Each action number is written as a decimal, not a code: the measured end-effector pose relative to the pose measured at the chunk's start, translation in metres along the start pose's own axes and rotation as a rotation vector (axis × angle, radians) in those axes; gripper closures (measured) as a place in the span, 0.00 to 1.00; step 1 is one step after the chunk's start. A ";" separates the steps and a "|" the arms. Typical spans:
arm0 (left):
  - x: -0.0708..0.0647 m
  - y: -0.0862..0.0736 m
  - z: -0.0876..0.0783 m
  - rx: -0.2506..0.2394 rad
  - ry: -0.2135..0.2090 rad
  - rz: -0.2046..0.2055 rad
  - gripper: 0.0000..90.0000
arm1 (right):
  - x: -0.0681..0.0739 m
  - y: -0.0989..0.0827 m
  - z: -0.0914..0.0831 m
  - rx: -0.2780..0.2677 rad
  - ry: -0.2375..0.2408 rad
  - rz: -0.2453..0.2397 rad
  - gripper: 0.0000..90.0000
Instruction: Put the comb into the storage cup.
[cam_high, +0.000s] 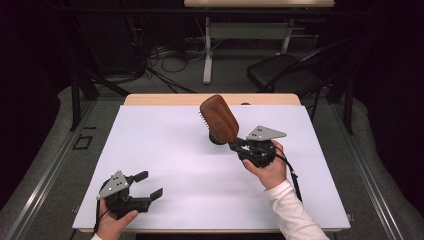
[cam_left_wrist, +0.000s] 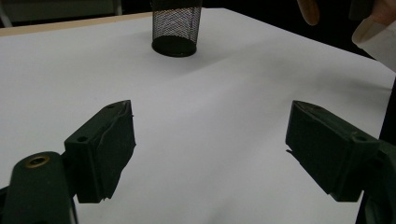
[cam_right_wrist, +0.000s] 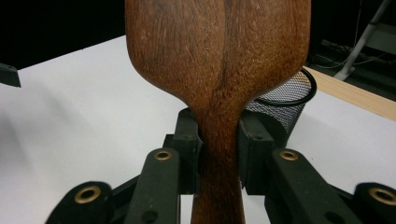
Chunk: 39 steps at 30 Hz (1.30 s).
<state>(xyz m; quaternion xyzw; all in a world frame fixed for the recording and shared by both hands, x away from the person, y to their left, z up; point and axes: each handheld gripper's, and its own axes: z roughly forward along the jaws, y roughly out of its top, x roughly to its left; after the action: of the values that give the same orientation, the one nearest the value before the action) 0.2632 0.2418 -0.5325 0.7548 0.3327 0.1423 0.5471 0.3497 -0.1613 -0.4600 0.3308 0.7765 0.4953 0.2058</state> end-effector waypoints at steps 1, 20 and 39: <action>0.000 0.000 0.000 0.003 0.002 -0.002 0.18 | 0.001 0.000 0.000 -0.003 0.002 -0.002 0.80; 0.000 0.006 0.004 0.023 -0.010 -0.034 0.18 | 0.012 -0.001 0.005 -0.018 0.030 -0.010 0.80; 0.004 0.042 0.014 0.037 -0.008 -0.048 0.21 | 0.011 -0.002 0.005 -0.031 0.028 -0.003 0.80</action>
<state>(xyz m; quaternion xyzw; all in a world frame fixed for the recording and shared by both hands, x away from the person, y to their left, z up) 0.2889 0.2265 -0.4992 0.7572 0.3512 0.1201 0.5374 0.3446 -0.1508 -0.4634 0.3194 0.7719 0.5117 0.2007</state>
